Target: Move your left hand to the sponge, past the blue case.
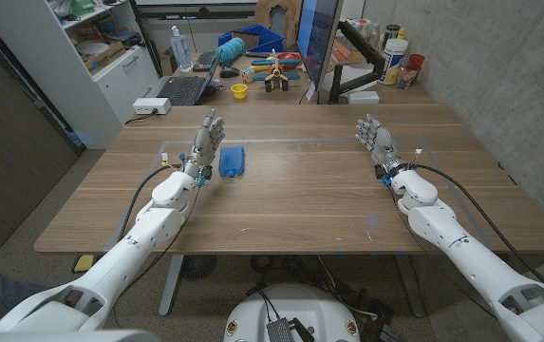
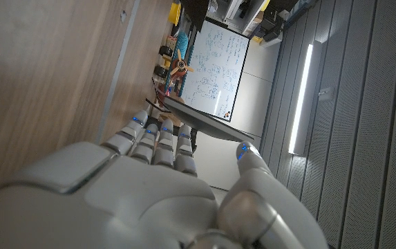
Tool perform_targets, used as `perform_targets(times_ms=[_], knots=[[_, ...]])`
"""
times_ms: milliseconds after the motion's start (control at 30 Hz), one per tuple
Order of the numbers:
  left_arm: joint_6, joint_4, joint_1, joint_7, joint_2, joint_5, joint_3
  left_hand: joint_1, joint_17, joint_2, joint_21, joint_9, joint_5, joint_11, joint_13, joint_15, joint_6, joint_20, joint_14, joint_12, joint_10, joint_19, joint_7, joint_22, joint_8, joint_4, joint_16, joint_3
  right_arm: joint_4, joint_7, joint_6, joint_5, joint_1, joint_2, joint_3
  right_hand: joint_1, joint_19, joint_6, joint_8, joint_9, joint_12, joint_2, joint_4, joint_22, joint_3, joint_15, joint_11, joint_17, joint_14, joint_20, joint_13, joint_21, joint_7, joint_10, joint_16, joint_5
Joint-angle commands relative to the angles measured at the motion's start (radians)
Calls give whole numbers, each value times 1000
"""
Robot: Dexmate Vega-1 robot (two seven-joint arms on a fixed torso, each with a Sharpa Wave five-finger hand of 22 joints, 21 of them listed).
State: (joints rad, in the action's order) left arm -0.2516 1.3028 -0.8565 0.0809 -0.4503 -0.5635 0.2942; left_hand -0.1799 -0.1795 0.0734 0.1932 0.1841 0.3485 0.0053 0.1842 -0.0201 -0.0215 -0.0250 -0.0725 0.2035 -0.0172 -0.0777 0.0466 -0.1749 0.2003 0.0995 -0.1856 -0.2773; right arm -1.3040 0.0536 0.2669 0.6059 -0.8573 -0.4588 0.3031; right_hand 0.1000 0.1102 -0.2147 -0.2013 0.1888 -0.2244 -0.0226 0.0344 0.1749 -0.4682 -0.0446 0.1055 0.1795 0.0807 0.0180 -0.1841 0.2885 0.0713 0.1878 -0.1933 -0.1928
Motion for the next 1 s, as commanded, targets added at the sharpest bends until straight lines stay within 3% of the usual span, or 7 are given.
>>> perform_targets(times_ms=[33, 233, 500, 1000], knots=[[90, 20, -47, 128, 204, 210, -241, -11, -5, -1, 5, 3, 7, -2, 5, 2, 1, 0, -10, 5, -4, -8, 8, -5, 4, -1, -4, -5, -10, 98, -73, -149, -36, 129, -156, 9, 7, -9, -4, 2, -4, 3, 1, 5, -5, 4, 0, 5, 10, -2, -5, 4, 0, 13, -3, -4], [112, 43, -60, 188, 286, 297, -331, -12, -5, -2, 3, 3, 8, -2, 6, 2, 2, 6, -11, 5, -5, -13, 8, -5, 4, -2, -4, -5, -19, 135, -94, -211, -45, 183, -220, 10, 6, -10, -3, 2, -3, 4, 3, 5, -3, 4, 0, 5, 10, -3, -5, 1, -2, 12, -3, -4], [125, 83, -81, 240, 361, 375, -413, -16, -5, -5, 4, 4, 9, 1, 6, 1, 4, 10, -9, 5, -3, -13, 8, -6, 5, -3, -5, -5, -28, 170, -109, -265, -52, 233, -274, 10, 5, -12, -3, 2, -3, 5, 5, 5, 0, 2, -1, 5, 9, -3, -5, -3, -4, 13, -2, -4], [135, 165, -134, 306, 431, 436, -503, -24, -5, -10, 3, 4, 11, -2, 6, 2, 12, 22, -5, 6, 2, -18, 6, -6, 6, -6, -5, -5, -26, 206, -121, -321, -62, 288, -321, 9, 3, -14, -2, 2, -2, 7, 7, 5, 5, 1, 0, 5, 10, -7, -5, -10, -6, 16, -1, -3]])
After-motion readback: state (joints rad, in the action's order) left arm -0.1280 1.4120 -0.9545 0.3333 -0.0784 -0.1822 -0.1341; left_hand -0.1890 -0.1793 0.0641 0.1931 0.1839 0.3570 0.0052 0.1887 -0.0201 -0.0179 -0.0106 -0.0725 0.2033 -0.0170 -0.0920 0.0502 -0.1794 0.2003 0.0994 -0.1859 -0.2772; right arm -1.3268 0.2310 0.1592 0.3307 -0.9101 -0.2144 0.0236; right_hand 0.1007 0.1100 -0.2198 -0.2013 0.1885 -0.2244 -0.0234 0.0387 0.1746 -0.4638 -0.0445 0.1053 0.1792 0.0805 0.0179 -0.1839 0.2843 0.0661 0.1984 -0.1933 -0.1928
